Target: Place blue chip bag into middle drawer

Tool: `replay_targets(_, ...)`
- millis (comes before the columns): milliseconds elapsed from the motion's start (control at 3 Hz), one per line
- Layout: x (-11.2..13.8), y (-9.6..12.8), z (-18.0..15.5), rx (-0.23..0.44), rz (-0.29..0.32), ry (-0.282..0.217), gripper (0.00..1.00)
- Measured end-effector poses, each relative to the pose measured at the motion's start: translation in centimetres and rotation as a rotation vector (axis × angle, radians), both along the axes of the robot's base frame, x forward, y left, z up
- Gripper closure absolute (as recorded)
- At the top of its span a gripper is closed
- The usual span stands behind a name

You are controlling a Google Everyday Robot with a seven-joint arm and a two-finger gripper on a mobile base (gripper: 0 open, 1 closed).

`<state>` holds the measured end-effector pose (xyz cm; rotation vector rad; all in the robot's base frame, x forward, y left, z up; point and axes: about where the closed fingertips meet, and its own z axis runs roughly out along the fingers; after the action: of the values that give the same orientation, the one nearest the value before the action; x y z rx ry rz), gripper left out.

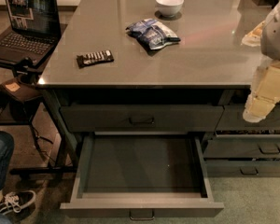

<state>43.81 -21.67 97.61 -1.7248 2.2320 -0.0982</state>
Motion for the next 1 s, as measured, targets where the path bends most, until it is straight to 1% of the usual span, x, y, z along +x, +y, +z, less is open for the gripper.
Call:
replay_targets(333, 0.0, 0.0, 0.0, 0.0, 0.0, 0.0, 0.0)
replay_targets(667, 1.5, 0.6, 0.0, 0.015, 0.015, -0.004, 0.0)
replay_targets(1000, 5.2, 2.1, -0.7, 0.045, 0.055, 0.013, 0.0)
